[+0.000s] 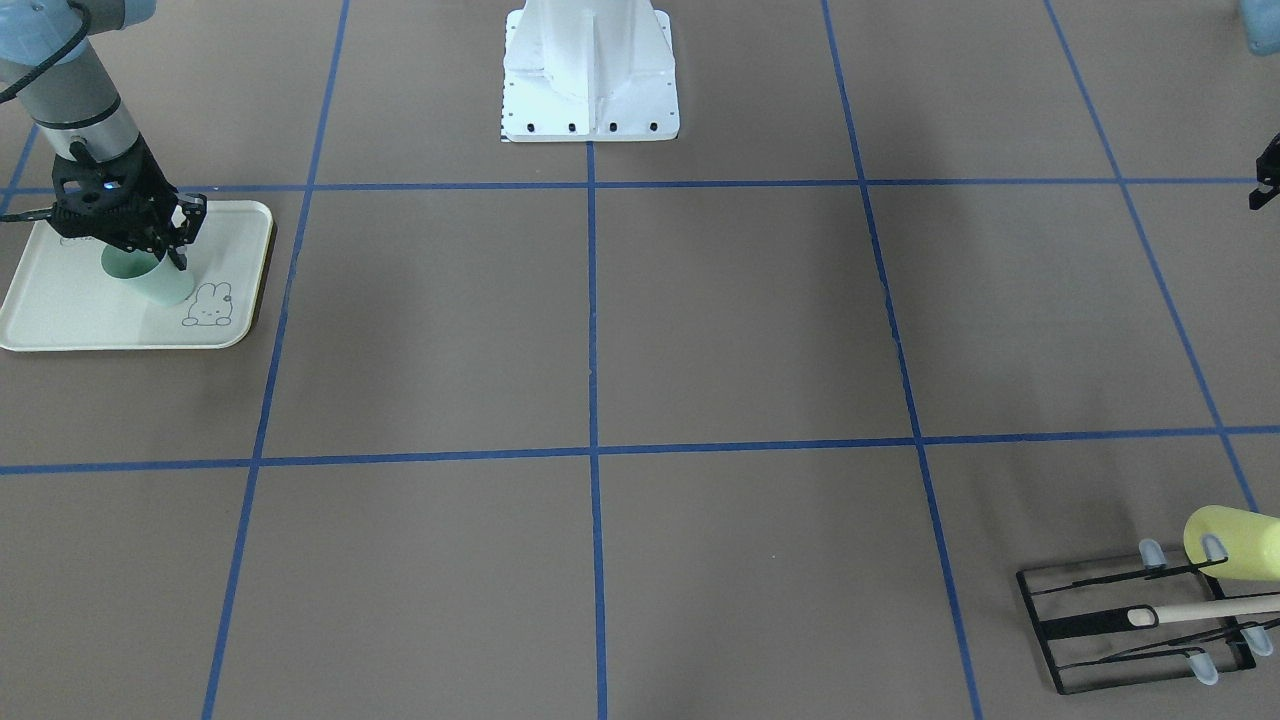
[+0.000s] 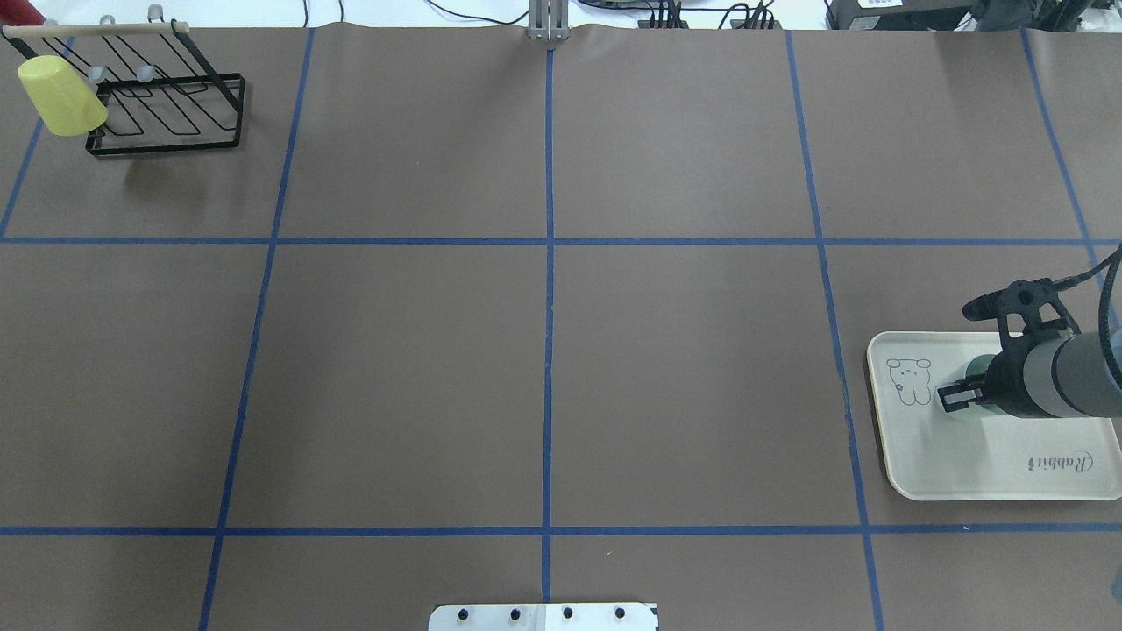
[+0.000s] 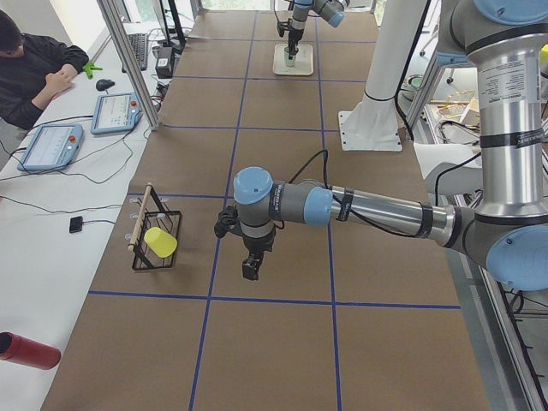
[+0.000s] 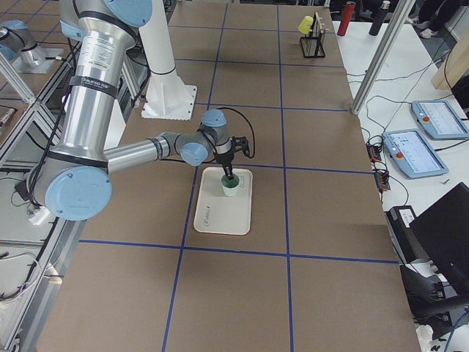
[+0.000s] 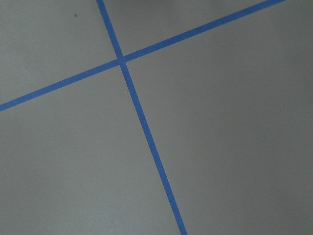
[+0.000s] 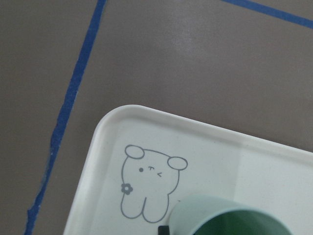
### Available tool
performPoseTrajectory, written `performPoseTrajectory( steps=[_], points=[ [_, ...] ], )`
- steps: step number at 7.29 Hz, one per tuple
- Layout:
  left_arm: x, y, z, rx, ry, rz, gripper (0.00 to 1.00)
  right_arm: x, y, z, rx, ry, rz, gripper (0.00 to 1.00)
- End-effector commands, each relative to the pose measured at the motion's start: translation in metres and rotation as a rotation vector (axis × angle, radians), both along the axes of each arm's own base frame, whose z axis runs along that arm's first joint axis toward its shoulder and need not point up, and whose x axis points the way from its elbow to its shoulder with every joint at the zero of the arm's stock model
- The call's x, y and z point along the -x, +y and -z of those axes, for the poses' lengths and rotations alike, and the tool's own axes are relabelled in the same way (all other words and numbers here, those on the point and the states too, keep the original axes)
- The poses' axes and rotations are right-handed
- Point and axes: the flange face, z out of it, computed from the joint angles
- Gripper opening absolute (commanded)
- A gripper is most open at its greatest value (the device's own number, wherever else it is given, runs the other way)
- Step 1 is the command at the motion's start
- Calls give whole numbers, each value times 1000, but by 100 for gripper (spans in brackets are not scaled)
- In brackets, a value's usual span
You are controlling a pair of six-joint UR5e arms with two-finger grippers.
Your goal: Left arm grabs green cup and hands to right arm on tray
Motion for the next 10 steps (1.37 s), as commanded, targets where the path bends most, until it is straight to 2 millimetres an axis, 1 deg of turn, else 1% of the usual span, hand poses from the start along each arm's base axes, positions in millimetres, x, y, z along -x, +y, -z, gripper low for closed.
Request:
performPoseTrajectory(
  steps=[1,2,3,4,5,6,7,8,9,10],
  points=[
    [0,0,0,0,0,0,100,1,-1,3,-9,-2,-1,100],
    [1,0,0,0,0,2,100,-1,-2,13,-24,-19,-3,100],
    [1,0,2,-3,0,2,100,-15,-9,24,-28,-36,-23,100],
    [1,0,2,-3,0,2,100,-35,-18,31,-5,-46,-39,100],
    [1,0,1,1,0,5,100,-69,-31,37,-4,-45,9,100],
    [0,-1,3,4,2,13,100,-102,-60,52,-45,-50,27,100],
    [1,-1,4,2,1,14,100,-112,-78,66,-19,-52,22,100],
    [1,-1,4,2,1,14,100,-117,-98,76,-34,-23,47,100],
    [1,0,0,16,0,19,100,-147,-117,76,-41,25,103,100],
    [1,-1,0,21,-1,29,100,-191,-132,62,-32,11,165,100]
  ],
)
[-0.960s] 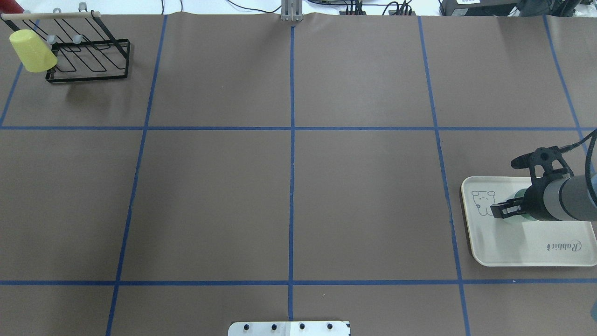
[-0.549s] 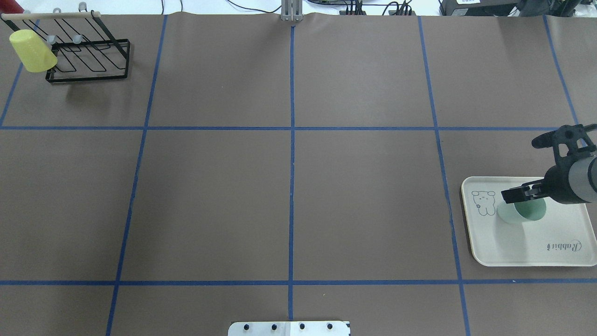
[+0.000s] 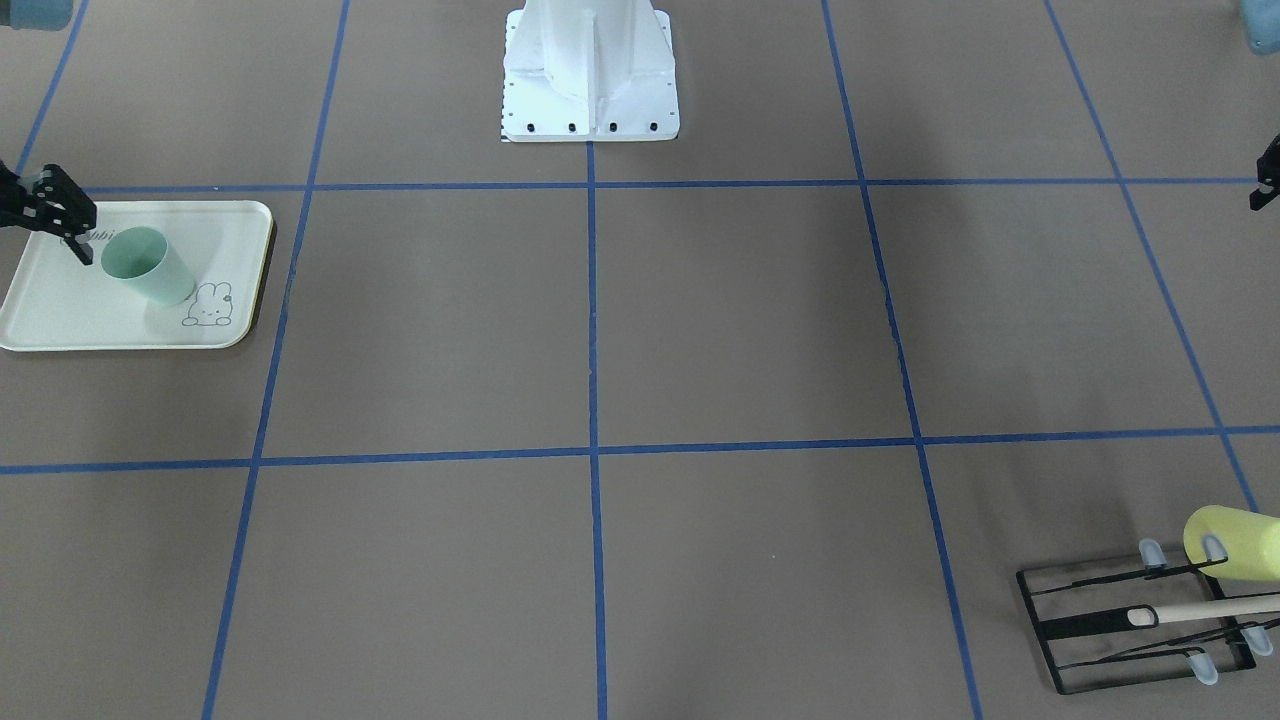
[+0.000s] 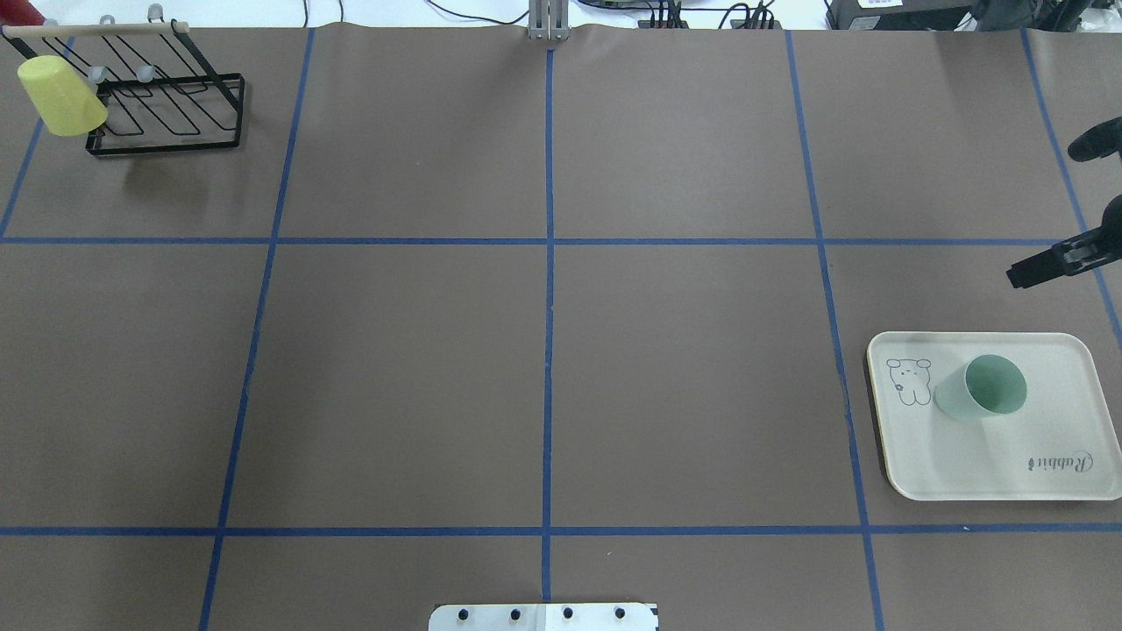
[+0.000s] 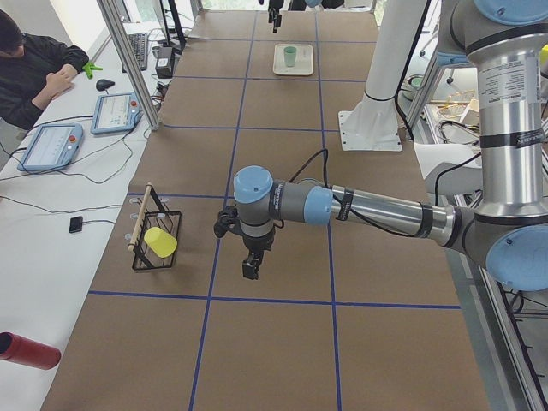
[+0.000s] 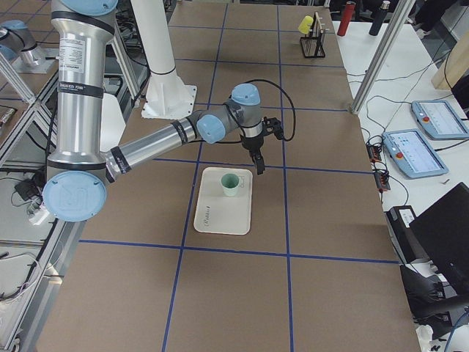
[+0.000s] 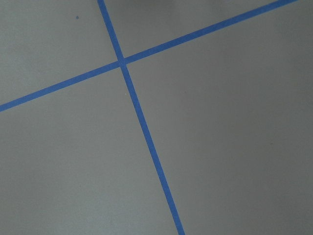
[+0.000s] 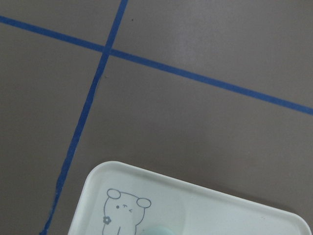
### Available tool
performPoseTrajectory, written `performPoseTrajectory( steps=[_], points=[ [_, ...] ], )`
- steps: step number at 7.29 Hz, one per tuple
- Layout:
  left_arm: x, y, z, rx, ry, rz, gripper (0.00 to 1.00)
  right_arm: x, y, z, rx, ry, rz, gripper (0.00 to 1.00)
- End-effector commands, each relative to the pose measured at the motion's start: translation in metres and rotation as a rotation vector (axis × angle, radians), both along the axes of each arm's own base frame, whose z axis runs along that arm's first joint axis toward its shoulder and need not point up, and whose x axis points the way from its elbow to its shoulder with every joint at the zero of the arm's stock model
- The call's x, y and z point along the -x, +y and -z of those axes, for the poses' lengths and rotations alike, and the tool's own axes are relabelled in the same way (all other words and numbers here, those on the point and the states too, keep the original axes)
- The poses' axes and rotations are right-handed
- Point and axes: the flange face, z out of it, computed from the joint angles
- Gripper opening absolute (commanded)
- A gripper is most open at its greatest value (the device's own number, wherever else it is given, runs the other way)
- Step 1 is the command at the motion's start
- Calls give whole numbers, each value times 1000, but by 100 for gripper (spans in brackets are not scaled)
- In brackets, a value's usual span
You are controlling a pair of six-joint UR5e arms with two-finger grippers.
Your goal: Left arm grabs green cup and hands to right arm on tray
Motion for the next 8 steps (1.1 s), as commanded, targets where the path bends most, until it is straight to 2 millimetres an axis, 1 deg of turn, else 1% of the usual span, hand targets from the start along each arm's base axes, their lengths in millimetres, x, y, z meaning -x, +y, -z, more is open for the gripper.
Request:
performPoseTrajectory(
  steps=[1,2,3,4,5,6,7,8],
  points=[
    [0,0,-2,10,-3,8,100,-88,-27,-48,21,-19,90,100],
    [1,1,-6,15,-9,8,100,-127,-30,-110,50,-27,131,99],
    [5,-1,-20,38,-13,14,100,-164,-29,-159,77,-32,133,99],
    [13,-1,-21,46,-12,38,100,-183,-12,-193,142,-35,97,99],
    [17,0,-27,64,-6,49,100,-197,6,-215,201,-40,52,100],
    [33,4,-37,108,7,103,100,-203,14,-214,238,-41,-6,100],
    [41,6,-34,140,79,152,100,-204,11,-207,275,-43,-70,100],
    [46,7,-34,131,87,157,100,-204,8,-205,265,-43,-66,100]
  ],
)
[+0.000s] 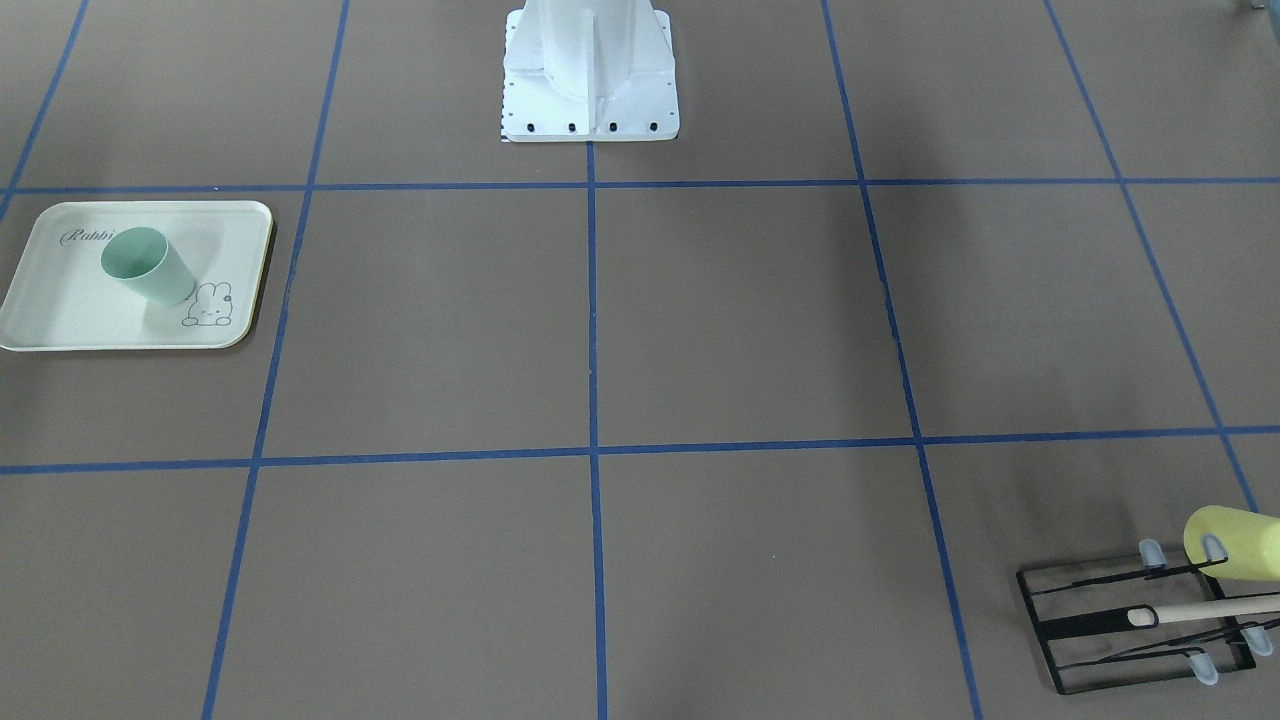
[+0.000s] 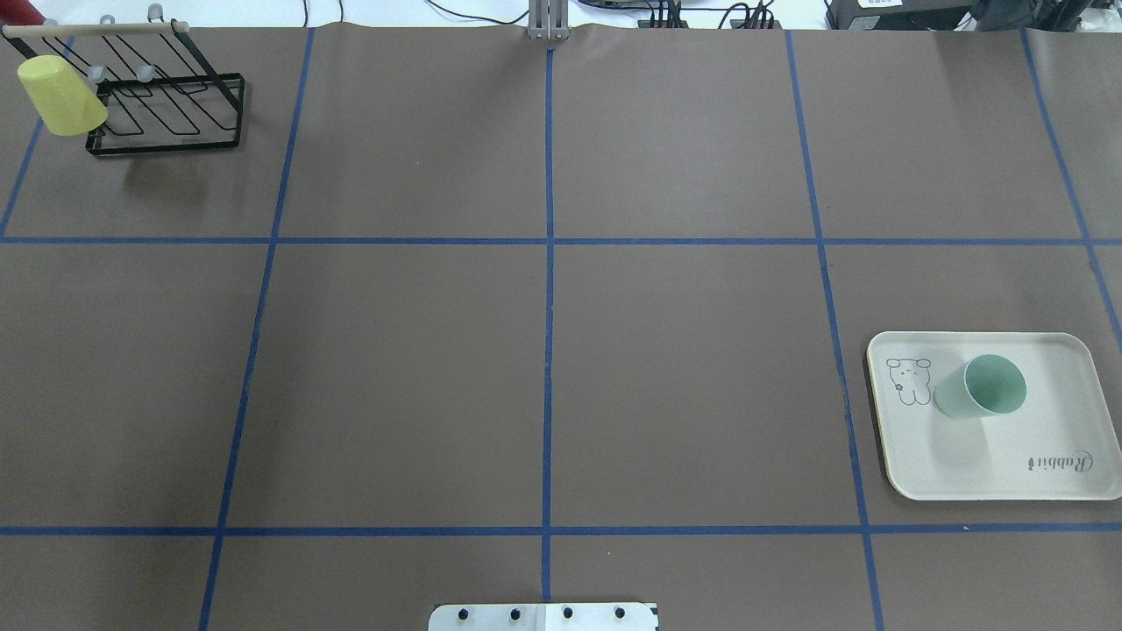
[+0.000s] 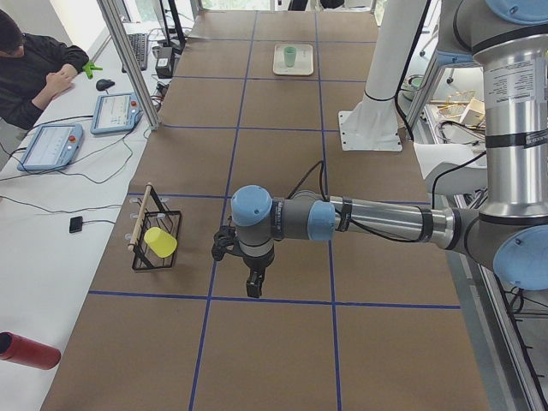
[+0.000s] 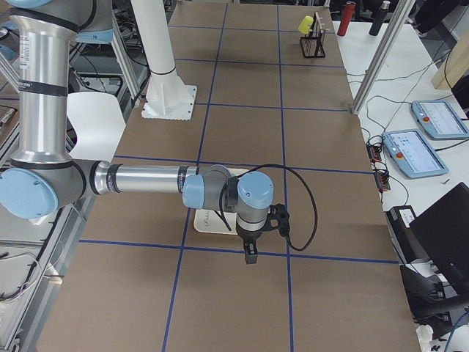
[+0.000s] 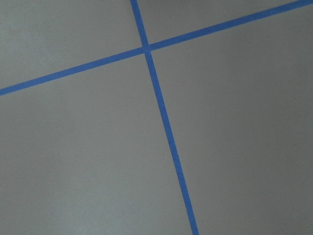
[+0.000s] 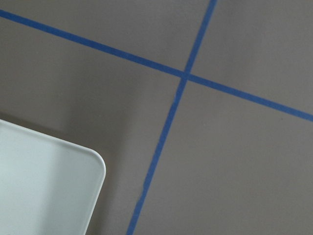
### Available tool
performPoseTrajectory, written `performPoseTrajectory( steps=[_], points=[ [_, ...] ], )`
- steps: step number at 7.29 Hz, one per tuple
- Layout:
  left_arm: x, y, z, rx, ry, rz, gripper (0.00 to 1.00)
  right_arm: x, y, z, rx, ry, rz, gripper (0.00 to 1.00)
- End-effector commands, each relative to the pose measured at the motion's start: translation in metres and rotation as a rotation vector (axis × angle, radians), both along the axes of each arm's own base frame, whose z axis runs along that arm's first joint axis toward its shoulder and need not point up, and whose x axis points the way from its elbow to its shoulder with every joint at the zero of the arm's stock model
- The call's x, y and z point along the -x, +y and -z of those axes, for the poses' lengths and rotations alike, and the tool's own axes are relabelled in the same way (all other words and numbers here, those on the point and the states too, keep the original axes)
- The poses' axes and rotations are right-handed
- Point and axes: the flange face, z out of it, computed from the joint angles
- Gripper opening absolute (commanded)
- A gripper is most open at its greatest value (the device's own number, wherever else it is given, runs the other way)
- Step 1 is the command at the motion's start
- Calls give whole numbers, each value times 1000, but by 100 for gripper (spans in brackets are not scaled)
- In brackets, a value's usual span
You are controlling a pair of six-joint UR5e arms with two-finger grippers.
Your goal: Left arm grabs green cup and hands to right arm on tray
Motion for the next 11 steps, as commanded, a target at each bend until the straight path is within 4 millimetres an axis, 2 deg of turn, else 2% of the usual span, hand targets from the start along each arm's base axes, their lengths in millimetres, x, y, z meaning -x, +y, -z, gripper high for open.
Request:
performPoseTrajectory(
  steps=[1,2,3,6,11],
  points=[
    [9,6,-9,23,29,30,100,-2,-3,4,11,1,-29,100],
    [9,8,-19,39,24,29,100,-2,-3,4,12,-1,-29,100],
    [9,1,-15,21,32,39,100,-2,-1,1,1,-1,-30,100],
    [16,4,-10,0,29,48,100,-1,0,1,-7,-3,-33,100],
    [16,2,-4,-11,28,51,100,-1,-1,5,-13,-8,-35,100]
  ],
)
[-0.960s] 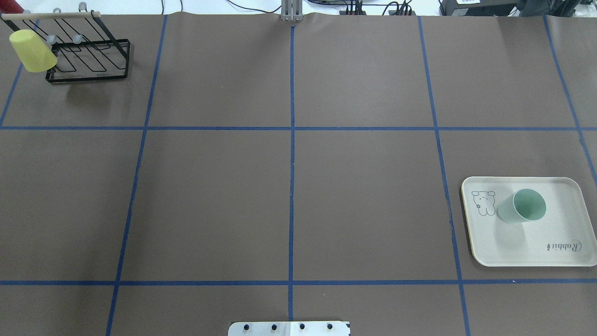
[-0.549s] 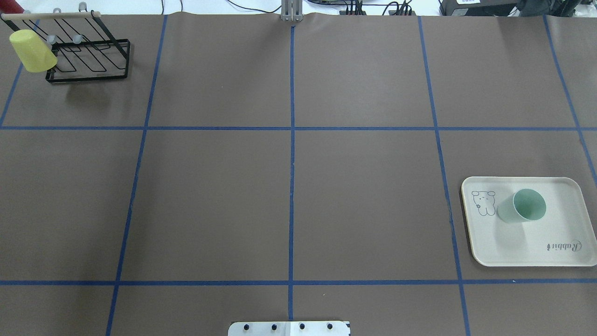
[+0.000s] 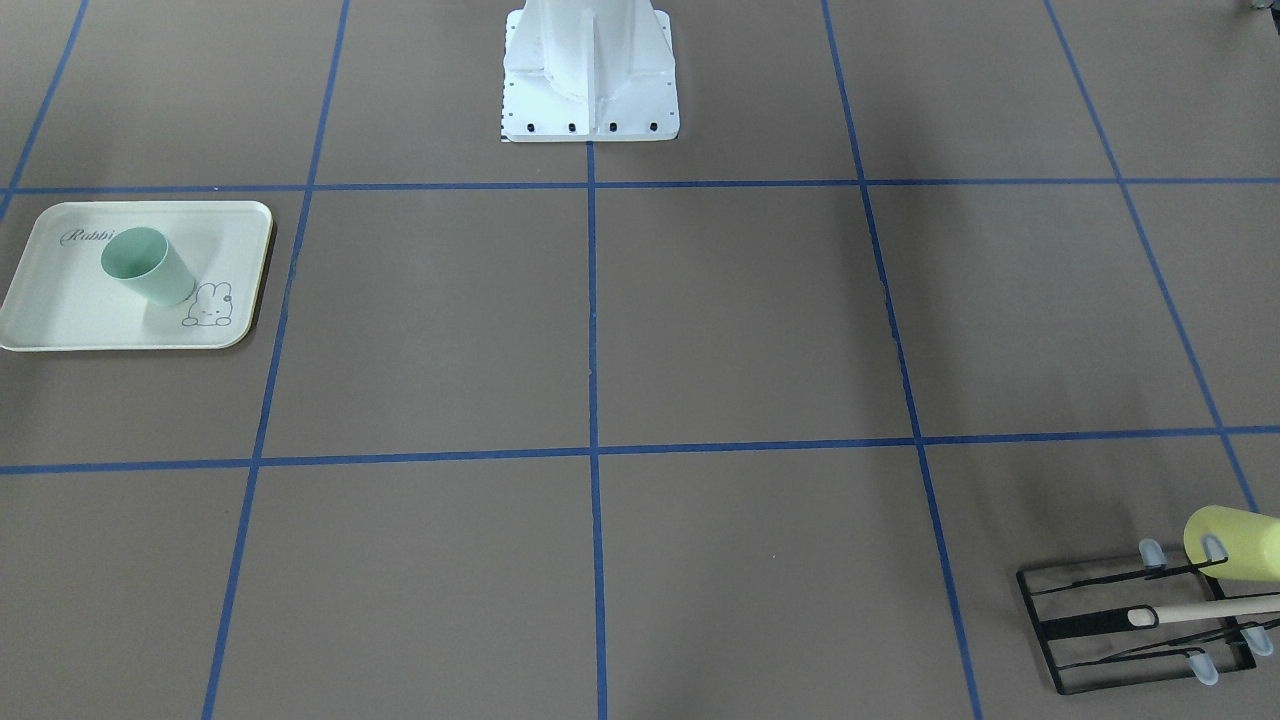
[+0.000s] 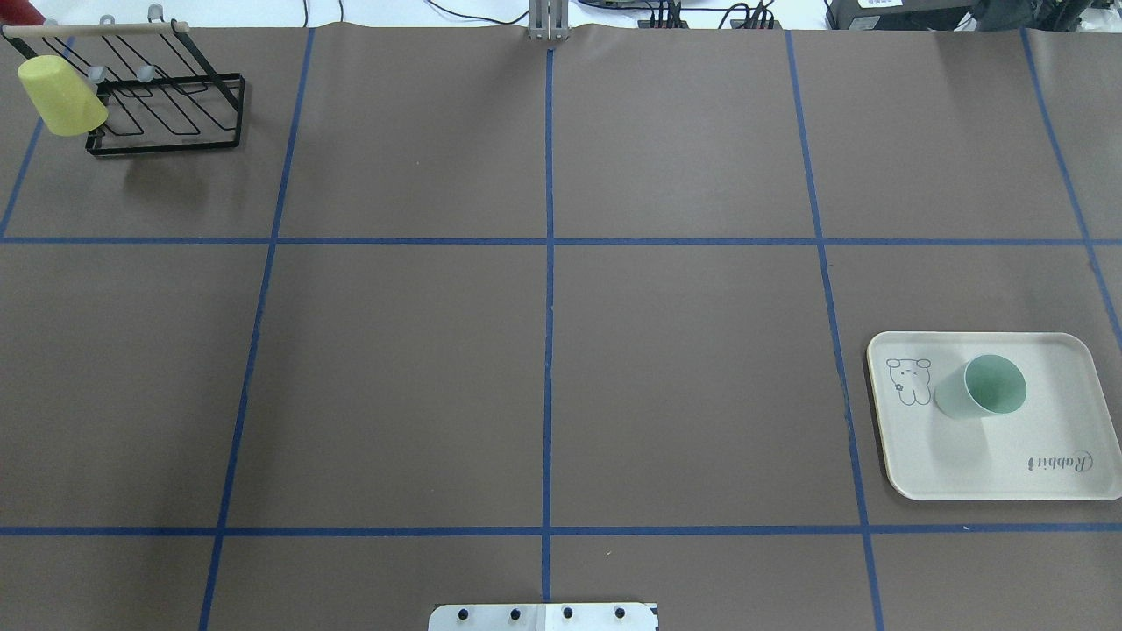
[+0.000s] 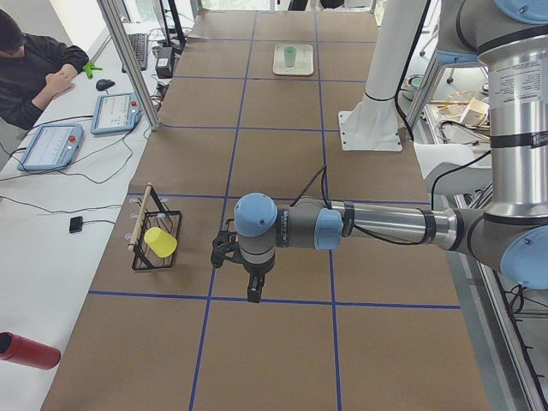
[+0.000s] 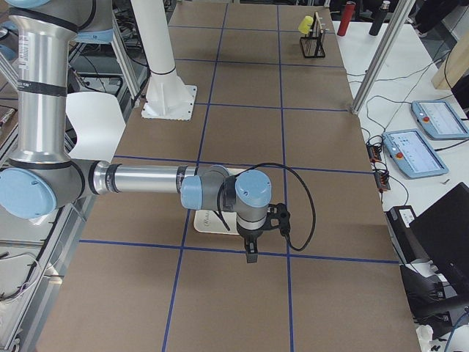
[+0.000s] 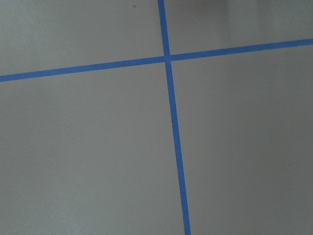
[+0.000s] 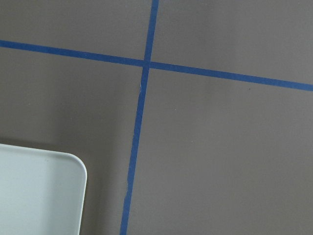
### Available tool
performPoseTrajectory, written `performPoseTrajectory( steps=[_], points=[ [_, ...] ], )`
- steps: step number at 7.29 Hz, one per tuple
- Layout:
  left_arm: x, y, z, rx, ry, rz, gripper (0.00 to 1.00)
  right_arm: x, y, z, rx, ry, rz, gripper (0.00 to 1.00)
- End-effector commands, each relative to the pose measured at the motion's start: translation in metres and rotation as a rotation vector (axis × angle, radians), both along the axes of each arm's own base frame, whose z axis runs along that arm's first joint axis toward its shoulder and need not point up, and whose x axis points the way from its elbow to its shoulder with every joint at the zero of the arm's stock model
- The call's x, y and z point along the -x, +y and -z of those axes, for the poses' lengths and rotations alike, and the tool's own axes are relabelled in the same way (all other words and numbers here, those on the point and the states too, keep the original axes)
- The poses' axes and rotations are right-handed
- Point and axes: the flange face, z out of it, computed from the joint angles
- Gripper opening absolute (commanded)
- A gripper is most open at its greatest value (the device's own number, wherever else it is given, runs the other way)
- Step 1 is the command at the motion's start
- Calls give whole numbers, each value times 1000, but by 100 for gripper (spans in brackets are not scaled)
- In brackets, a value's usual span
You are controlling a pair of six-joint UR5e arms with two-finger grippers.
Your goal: Left arm grabs green cup and hands to right arm on tray
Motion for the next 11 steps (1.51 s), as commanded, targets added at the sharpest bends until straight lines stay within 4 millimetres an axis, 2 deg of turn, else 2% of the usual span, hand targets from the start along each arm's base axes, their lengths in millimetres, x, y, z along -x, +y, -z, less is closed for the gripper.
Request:
performPoseTrajectory(
  steps=[1,5,11],
  points=[
    [0,-1,1,-1,-1,2,100,0,0,0,1,0,-1,100],
    [0,1,8,-10,1,5,100,0,0,2,-2,-2,-2,100],
    [0,1,7,-8,-1,6,100,0,-2,3,-15,-1,-3,100]
  ],
)
